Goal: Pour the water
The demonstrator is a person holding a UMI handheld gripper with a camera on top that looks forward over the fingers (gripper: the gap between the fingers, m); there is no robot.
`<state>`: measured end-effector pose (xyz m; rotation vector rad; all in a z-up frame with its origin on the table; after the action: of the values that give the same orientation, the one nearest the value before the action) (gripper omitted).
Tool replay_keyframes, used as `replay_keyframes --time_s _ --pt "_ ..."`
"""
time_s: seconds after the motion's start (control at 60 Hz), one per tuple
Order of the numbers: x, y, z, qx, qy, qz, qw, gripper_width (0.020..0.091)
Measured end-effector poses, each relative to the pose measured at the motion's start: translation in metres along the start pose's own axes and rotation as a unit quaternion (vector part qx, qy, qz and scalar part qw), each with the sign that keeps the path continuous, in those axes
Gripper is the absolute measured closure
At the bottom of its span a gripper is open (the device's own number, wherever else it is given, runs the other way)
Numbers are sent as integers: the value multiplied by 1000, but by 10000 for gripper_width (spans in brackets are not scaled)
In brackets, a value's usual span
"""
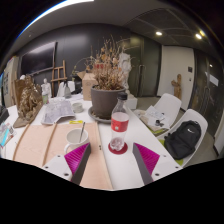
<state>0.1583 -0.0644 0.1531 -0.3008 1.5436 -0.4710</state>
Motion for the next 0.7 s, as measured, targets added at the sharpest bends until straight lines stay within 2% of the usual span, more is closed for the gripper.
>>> replay_keyframes --time_s 0.083,0.317,0.483,0.7 --pt "-4 -50 -23 -17 -7 -11 1000 246" --pt "-9 -166 -70 -45 -50 -1 998 245" --pt "-2 -201 -81 -42 -50 -4 998 249" --pt "13 -210 -81 -43 -39 -24 998 247"
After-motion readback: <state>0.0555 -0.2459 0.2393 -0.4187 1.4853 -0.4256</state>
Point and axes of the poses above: the point between the fingertips, and its own axes, seen from behind it with the camera up: z to the right, x down, y forward, the way the camera looks, the point moved 4 cm from there along -y, backward, against the way the camera looks, and after that the axes turned 2 degrees about -x, right-handed, at the moved point
